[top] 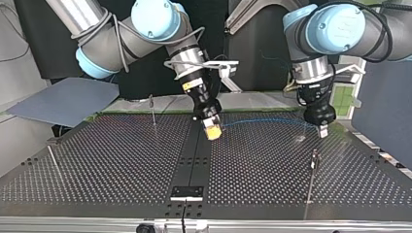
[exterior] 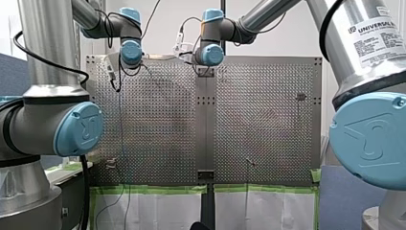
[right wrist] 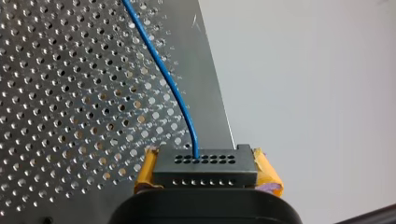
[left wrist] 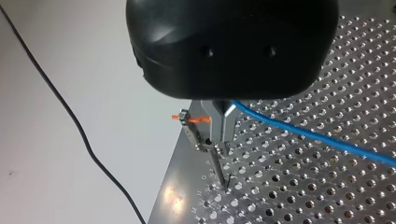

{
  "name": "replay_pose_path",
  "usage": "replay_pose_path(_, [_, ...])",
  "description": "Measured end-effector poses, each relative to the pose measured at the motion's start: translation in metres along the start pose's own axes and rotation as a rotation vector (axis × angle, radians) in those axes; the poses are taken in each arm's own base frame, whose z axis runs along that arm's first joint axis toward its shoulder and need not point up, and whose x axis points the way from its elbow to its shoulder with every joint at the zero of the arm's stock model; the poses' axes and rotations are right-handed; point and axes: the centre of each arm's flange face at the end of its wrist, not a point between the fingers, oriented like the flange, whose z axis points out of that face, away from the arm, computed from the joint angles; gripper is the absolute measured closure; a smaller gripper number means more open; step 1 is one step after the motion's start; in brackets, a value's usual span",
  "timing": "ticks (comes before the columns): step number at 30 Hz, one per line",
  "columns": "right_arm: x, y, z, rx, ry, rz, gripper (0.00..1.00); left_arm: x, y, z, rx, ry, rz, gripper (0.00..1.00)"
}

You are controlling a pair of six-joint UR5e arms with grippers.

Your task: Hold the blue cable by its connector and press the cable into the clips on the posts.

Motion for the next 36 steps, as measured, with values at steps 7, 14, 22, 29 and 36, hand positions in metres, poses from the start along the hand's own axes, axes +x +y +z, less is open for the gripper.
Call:
replay_pose_path(7, [-0.006, -0.006, 0.011, 0.010, 0.000, 0.012, 1.00, -0.004, 0.001, 0.013, 0.007, 0.018, 0.007, 1.00])
replay_pose_path(14, [0.002, -0.009, 0.018, 0.017, 0.018, 0.019, 1.00, 0.008, 0.007, 0.031, -0.004, 0.040, 0.018, 1.00])
replay_pose_path(22, [-0.006, -0.009, 0.023, 0.027, 0.009, 0.019, 1.00, 0.006, 0.015, 0.040, -0.017, 0.035, 0.020, 1.00])
replay_pose_path(29, [-0.018, -0.009, 0.030, 0.027, -0.005, 0.019, 1.00, -0.003, 0.015, 0.048, -0.004, 0.024, 0.016, 1.00])
replay_pose_path(36, [-0.009, -0.010, 0.038, 0.028, 0.005, 0.024, 1.00, -0.008, 0.018, 0.053, -0.001, 0.020, 0.016, 1.00])
